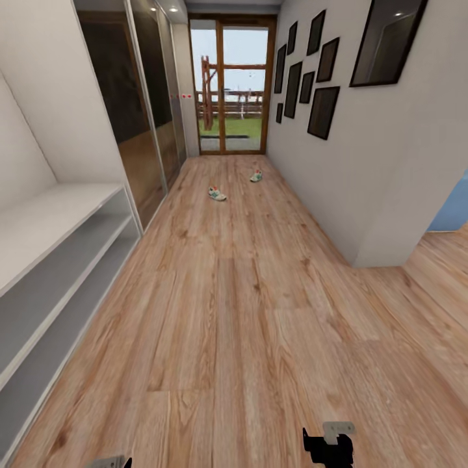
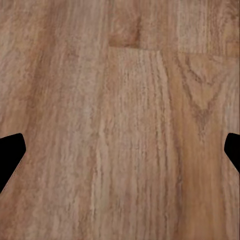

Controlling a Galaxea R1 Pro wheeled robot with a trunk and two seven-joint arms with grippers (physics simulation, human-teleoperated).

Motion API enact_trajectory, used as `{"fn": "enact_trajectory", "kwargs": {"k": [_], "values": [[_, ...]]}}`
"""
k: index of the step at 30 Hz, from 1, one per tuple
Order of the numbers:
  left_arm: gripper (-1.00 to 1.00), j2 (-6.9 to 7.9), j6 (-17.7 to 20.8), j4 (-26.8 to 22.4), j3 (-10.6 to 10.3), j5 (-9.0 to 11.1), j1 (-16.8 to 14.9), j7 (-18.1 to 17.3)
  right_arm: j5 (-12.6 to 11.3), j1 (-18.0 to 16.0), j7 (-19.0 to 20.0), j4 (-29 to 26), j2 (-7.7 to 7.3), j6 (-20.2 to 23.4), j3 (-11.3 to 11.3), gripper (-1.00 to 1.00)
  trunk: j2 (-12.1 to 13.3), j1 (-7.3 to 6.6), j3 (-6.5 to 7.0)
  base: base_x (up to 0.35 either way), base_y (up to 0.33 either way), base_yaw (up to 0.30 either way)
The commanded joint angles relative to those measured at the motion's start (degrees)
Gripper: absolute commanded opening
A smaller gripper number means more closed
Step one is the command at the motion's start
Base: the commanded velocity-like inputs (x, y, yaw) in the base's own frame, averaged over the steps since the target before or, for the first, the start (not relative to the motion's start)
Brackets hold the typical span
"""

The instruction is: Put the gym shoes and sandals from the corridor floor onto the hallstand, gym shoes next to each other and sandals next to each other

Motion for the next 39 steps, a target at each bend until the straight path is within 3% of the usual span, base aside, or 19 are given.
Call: {"fn": "enact_trajectory", "kwargs": {"k": [1, 39], "values": [[1.00, -0.03, -0.09, 0.05, 0.41, 0.13, -0.04, -0.56, 0.19, -0.03, -0.29, 0.05, -0.01, -0.13, 0.12, 1.00, -0.01, 0.03, -0.05, 0.338, 0.000, -0.003], [1.00, -0.03, -0.09, 0.05, 0.41, 0.15, -0.04, -0.56, 0.19, -0.03, -0.29, 0.05, 0.01, -0.13, 0.12, 1.00, -0.01, 0.03, -0.05, 0.338, 0.000, 0.000]]}}
